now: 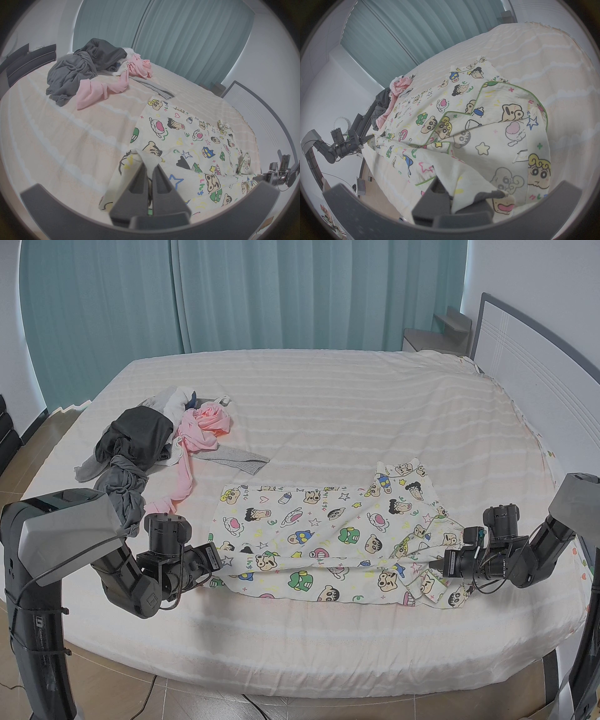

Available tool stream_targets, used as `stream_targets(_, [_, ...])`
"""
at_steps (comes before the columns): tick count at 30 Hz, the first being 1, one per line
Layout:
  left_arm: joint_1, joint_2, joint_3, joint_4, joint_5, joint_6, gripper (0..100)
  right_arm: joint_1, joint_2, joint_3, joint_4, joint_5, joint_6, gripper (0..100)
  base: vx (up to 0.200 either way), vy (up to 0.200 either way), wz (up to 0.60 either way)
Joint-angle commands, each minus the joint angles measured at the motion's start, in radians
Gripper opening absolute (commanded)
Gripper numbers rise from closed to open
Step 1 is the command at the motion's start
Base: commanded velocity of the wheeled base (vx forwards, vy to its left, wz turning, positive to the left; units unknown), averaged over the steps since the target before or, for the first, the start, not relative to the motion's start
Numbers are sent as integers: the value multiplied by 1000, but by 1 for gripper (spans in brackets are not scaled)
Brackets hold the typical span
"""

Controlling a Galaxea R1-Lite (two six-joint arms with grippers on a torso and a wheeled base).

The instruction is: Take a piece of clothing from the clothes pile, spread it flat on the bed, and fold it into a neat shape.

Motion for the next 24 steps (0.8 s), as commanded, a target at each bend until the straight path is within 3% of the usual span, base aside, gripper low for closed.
stream_targets(1, [0,28,-34,4,3,-1,0,-3,40,-32,-1,-2,0,0,0,0,0])
stream_targets(6, [0,31,-48,36,3,-1,0,-7,63,-58,-1,-32,0,0,0,0,0])
stream_targets(7, [0,31,-51,41,1,-1,100,-12,66,-60,-1,-33,0,0,0,0,0])
stream_targets(9, [0,33,-58,45,3,-1,100,-15,69,-64,-1,-33,0,0,0,0,0])
stream_targets(10, [0,33,-60,47,3,-1,100,-15,71,-66,-1,-33,0,100,0,0,0])
stream_targets(19, [8,34,-55,45,4,-2,100,-24,61,-64,-10,-32,1,100,0,0,0])
stream_targets(24, [38,24,-71,42,44,-51,100,-47,52,-49,-10,-32,4,100,0,0,0])
